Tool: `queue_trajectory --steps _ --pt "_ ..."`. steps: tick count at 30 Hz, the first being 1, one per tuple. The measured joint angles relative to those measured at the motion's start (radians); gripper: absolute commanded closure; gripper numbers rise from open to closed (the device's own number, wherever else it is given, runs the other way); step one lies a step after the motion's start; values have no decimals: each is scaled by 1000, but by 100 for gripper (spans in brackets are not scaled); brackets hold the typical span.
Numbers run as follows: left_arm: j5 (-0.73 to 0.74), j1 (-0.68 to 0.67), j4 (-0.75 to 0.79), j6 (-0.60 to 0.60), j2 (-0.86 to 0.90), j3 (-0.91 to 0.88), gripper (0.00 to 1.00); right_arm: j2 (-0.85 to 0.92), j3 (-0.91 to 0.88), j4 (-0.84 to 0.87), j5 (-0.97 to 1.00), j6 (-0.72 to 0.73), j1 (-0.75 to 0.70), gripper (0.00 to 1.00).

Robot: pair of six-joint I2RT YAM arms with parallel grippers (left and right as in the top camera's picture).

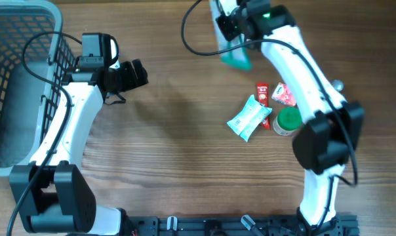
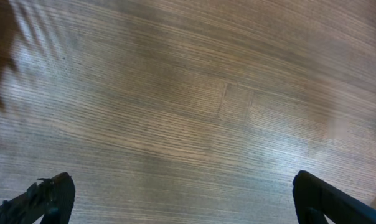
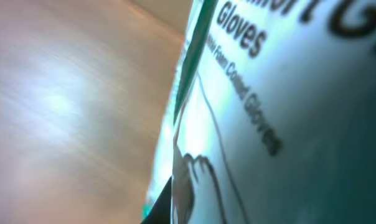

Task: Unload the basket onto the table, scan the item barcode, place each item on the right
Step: 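Lower the gloves pack onto the table beside the packet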

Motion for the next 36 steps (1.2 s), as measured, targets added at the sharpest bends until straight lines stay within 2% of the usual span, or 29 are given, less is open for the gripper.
queue_trajectory --steps 4,7,8,10,11,13,24,36 --pt "0 0 0 0 0 0 0 -36 -11 -286 -233 172 3 93" --pt "0 0 0 0 0 0 0 -32 -86 -338 -304 243 6 84" --pt "0 0 0 0 0 0 0 -32 -112 -336 -316 260 6 75" --pt "0 0 0 0 0 0 0 -32 -168 -321 -332 288 6 49" --pt "0 0 0 0 0 0 0 -32 -190 -310 -334 304 6 41" --pt "0 0 0 0 0 0 0 -31 -225 -295 -327 326 6 0" --pt "0 0 0 0 0 0 0 -31 -232 -288 -174 391 5 0" --pt "0 0 0 0 0 0 0 -31 -235 -4 -149 401 5 0"
